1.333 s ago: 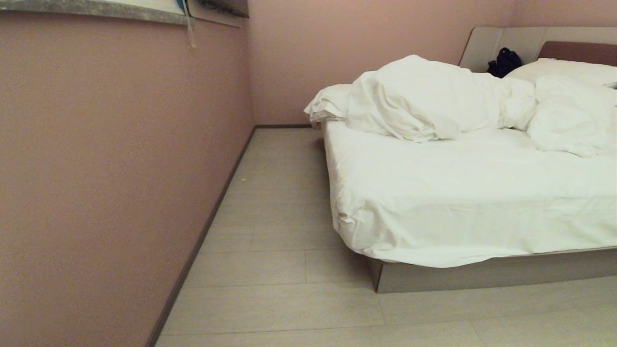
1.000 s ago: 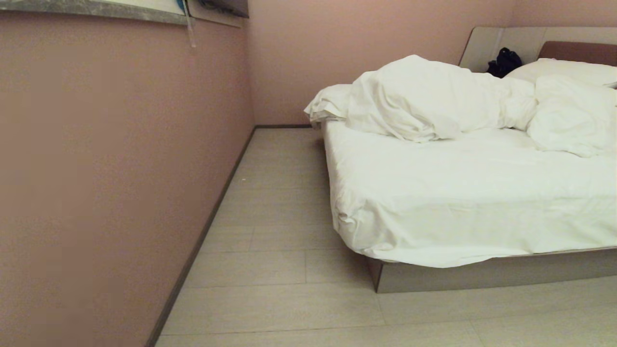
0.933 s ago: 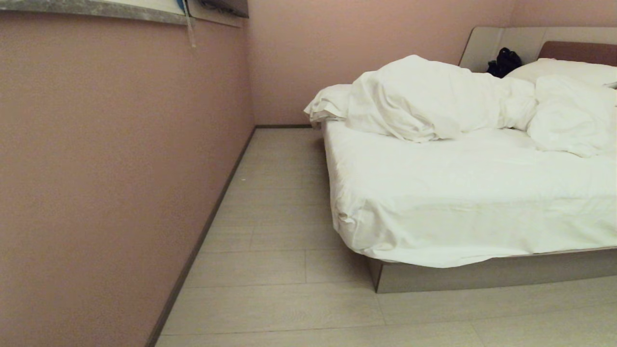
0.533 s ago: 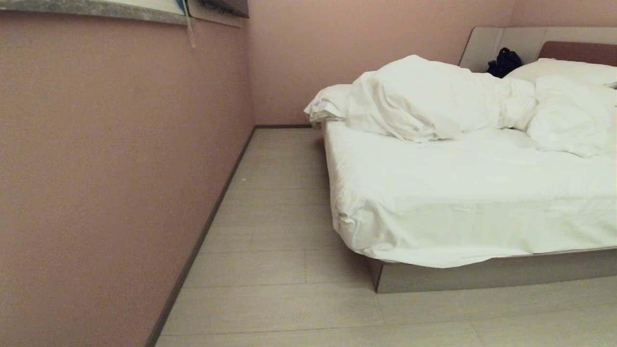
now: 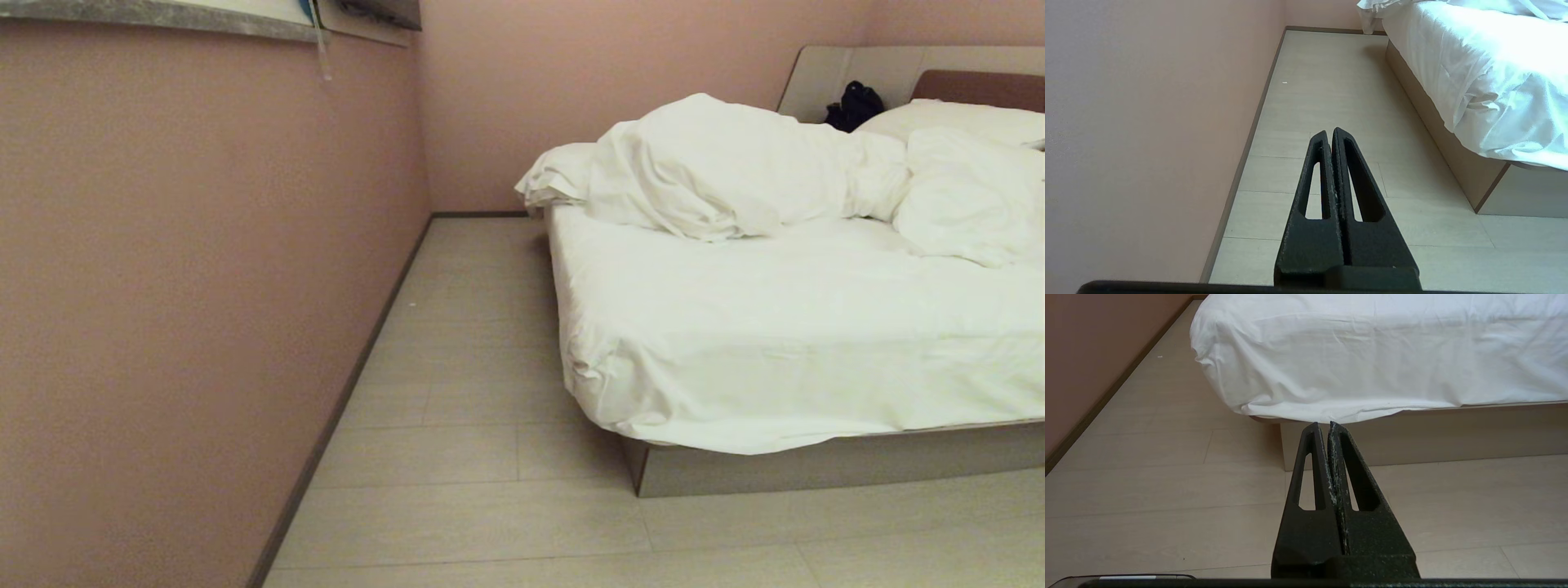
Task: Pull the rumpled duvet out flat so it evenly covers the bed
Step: Hold the folded corner of the quilt
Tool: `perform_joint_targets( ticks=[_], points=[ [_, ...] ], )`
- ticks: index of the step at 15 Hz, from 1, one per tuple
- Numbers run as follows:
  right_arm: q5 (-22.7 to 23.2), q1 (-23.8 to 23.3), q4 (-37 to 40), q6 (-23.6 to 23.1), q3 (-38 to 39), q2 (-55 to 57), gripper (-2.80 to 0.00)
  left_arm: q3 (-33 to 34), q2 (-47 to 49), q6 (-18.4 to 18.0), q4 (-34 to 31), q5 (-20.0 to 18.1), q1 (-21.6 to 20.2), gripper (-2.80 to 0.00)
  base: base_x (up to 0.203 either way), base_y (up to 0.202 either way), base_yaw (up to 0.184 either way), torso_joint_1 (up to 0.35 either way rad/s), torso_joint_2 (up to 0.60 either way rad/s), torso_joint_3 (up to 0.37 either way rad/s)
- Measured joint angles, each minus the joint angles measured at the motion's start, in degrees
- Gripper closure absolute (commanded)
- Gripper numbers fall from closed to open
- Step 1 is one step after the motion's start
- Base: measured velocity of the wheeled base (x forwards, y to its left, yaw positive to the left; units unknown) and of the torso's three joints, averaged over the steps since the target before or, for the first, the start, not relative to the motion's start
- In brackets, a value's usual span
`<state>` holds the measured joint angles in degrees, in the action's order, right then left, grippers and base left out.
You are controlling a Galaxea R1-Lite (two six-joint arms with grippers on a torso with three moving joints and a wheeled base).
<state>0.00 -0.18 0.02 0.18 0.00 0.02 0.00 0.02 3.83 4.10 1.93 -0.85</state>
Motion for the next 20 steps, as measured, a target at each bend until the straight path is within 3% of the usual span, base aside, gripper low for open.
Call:
perform_joint_targets(
  ticks=[20],
  points=[
    [0.0, 0.0, 0.0, 0.0, 0.0, 0.0, 0.00, 0.0, 0.0, 0.0, 0.0, 0.0, 0.0, 0.00, 0.187, 0.000, 0.001, 0.003, 0.00, 0.003]
  ],
)
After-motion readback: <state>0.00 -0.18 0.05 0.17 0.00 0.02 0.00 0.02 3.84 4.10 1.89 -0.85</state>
